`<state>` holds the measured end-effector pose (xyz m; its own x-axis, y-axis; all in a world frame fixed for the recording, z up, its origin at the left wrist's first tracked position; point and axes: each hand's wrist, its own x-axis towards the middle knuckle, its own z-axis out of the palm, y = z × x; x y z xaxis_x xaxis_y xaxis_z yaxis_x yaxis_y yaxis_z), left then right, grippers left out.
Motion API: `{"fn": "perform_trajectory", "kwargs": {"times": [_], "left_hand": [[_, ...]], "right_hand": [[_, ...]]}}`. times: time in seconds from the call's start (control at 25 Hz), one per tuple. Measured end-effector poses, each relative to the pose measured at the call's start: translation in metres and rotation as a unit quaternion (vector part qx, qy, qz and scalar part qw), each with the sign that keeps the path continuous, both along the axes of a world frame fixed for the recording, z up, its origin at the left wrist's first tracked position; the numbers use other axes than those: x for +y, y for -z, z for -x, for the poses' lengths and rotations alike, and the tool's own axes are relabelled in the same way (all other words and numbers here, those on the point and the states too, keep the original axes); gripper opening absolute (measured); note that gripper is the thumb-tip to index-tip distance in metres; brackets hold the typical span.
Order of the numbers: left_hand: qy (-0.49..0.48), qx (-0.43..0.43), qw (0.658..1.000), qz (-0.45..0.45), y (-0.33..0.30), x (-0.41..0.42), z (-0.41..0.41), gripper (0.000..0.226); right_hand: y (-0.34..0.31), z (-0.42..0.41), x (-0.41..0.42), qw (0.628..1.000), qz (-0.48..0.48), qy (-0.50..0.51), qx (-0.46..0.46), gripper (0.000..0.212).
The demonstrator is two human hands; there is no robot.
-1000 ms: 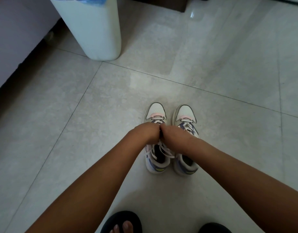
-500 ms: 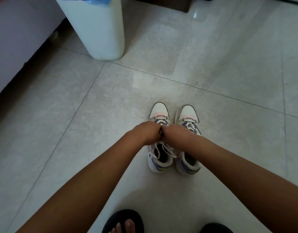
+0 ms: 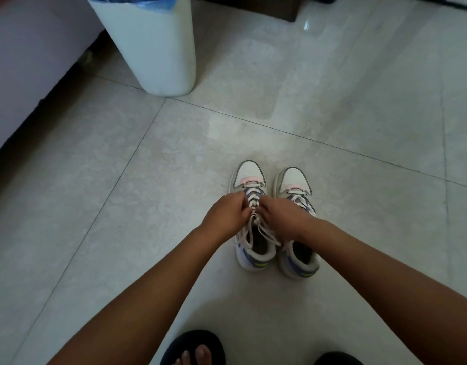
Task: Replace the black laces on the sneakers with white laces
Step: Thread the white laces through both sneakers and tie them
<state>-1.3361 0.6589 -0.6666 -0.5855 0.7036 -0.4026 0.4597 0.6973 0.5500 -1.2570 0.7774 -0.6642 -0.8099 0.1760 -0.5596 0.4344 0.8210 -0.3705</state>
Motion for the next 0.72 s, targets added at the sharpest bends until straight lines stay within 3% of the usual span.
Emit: {"fn": "perform_trajectory", "kwargs": {"times": [0.12,0.28,0.44,0.72], "left_hand": [[-0.007,0.036,0.999,-0.006,-0.002,0.0,-0.001,0.016],[-0.065,0.03,0.996,-0.045,0.006,-0.008,-0.01,0.016],[-0.073,-0.005,0.994,-0.083,0.001,-0.012,-0.003,0.018],[-0.071,-0.021,0.997,0.033,-0.002,-0.008,-0.023,0.039]], "right_hand": [[0.002,0.0,0.0,0.999,-0.015,-0.023,0.021,0.021],[0.001,-0.01,0.0,0.997,0.017,0.047,0.064,0.022],[-0.013,-0.016,0.004,0.995,0.053,0.07,0.044,0.016],[-0.005,-0.006,-0.005,1.0,-0.029,-0.005,0.005,0.024]]}}
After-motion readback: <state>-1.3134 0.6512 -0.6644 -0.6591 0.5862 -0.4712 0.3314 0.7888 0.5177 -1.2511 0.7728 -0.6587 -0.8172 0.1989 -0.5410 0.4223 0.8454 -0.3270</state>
